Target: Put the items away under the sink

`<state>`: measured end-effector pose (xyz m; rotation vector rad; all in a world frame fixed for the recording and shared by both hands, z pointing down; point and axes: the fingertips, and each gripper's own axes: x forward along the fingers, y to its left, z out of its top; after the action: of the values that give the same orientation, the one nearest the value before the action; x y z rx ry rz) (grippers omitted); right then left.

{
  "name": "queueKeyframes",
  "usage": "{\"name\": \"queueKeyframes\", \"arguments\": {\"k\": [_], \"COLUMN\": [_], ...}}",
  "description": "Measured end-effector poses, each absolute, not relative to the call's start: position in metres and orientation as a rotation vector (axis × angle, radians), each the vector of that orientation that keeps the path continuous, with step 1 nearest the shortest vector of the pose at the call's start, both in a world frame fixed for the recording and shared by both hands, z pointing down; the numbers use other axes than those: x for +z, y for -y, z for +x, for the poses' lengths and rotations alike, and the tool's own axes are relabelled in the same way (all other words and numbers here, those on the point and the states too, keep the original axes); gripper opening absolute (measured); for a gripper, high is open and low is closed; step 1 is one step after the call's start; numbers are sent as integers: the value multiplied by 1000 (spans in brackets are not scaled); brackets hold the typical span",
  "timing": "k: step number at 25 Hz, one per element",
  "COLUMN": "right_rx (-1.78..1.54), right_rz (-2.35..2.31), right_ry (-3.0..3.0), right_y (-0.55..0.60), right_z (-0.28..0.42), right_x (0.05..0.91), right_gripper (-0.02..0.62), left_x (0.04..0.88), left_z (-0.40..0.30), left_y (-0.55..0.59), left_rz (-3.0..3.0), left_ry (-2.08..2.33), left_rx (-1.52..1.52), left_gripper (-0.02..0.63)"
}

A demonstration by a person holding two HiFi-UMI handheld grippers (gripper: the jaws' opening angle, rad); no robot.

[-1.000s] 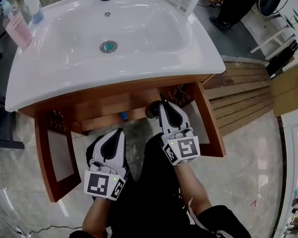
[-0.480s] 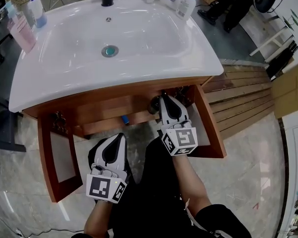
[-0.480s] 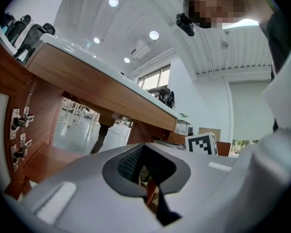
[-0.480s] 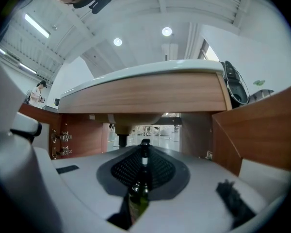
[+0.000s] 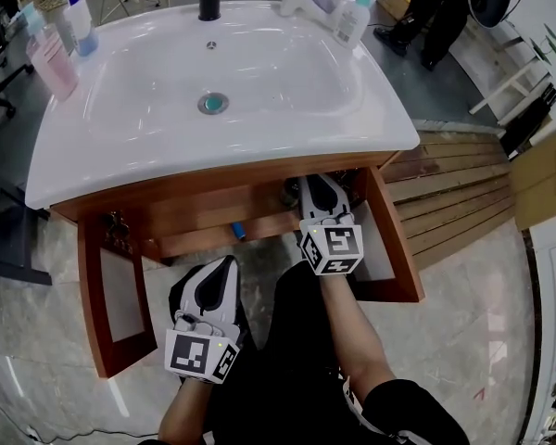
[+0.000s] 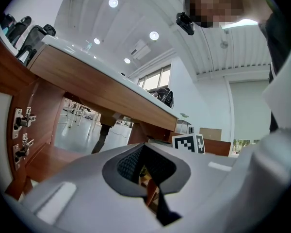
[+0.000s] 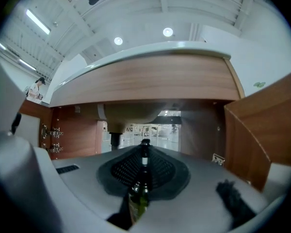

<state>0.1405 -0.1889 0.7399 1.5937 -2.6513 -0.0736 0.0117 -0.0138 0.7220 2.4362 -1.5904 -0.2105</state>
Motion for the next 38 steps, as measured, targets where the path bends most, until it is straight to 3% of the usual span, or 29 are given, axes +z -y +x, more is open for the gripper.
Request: {"name": "queueKeyframes", "arguments": {"k": [38], "right_rx": [-54], "right_rz": [1593], "right_ry": [2589], "right_y": [217], "right_z": [139], "right_x": [755], "right_gripper": [73], "left_x": [736], "left_z": [-3], "left_y": [5], "left_rz": [2359], "left_ry": [1640], "left_rx": [-258], "left_gripper": [6]}}
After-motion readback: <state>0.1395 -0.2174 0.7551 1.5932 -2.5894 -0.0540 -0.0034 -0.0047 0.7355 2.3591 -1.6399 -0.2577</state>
